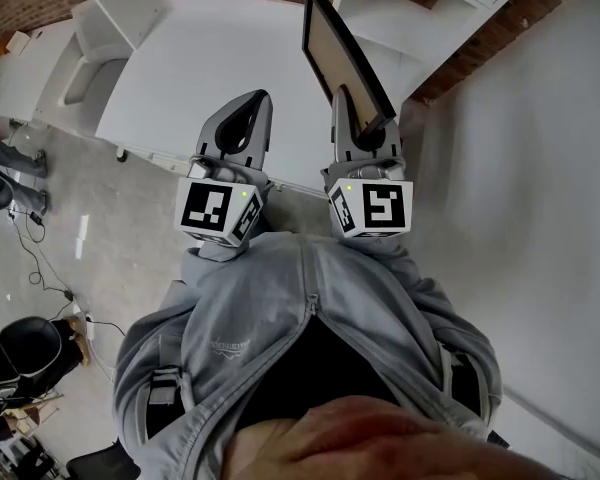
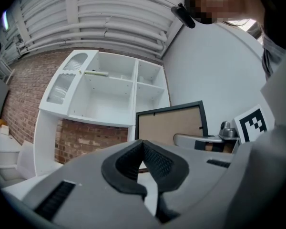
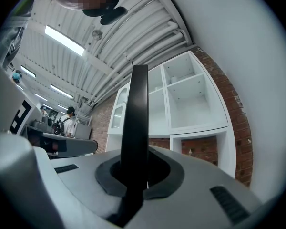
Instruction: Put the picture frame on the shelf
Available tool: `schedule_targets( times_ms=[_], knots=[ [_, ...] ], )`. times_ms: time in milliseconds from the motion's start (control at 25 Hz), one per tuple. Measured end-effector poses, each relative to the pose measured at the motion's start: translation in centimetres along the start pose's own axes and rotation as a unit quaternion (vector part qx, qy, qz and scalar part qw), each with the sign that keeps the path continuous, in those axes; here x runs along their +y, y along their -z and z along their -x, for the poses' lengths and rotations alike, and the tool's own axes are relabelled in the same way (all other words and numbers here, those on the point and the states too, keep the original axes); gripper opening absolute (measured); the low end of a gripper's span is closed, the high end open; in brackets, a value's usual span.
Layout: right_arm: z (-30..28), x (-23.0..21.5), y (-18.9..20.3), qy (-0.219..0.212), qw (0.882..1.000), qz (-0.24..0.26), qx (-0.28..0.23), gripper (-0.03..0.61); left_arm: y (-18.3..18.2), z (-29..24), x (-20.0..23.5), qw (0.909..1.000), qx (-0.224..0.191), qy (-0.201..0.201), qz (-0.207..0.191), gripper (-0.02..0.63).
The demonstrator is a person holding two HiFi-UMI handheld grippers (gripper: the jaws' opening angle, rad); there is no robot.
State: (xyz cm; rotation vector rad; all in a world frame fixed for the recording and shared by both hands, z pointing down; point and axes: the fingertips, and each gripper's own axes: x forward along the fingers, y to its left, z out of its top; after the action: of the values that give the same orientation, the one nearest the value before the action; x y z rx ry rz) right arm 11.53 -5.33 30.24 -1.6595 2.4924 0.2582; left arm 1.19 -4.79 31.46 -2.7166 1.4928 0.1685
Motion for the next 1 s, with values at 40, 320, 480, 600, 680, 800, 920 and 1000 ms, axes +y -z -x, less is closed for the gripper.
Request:
schedule_targets(
  times_ms=[40,320,480,600,680,800,920,1000],
  knots=[
    [-0.5,-0.1,0.2,0.003,1.0,0.002,-0.002,0.034,0.2,-0.5,0.5,1.0,-0.001,0.004,-0.001,0.008],
    [-4.1,-1.1,1.0,0.022,1.0,0.015,-0.003,0.034,0.6,-5.1,2.8,0.9991,0.001,0.043,-0.001,0.008],
    [-7.1,-1.0,0.7,0.038,0.999,0.018,-0.001,0.034,0.0,-7.3,5.1,0.9977,0.006,0.067,0.001,0.008],
    [-8.6,-1.1,0.7,0.057,0.998,0.02,-0.001,0.034,-0.3,-8.7,6.5,0.9961,0.007,0.088,0.0,0.008],
    [-9.3,-1.2,0.7,0.07,0.997,0.026,-0.001,0.034,-0.3,-9.6,7.1,0.9947,0.005,0.103,0.002,0.008],
    [-10.5,-1.0,0.5,0.09,0.995,0.037,-0.002,0.034,-0.5,-10.7,8.3,0.9925,0.002,0.122,0.006,0.008],
    [-11.5,-0.7,0.3,0.109,0.993,0.045,-0.002,0.034,-0.6,-11.6,9.4,0.9899,0.002,0.141,0.008,0.008],
    [-12.1,-0.6,0.2,0.123,0.991,0.049,-0.003,0.034,-0.8,-12.2,10.0,0.9879,0.001,0.155,0.009,0.008]
  ],
)
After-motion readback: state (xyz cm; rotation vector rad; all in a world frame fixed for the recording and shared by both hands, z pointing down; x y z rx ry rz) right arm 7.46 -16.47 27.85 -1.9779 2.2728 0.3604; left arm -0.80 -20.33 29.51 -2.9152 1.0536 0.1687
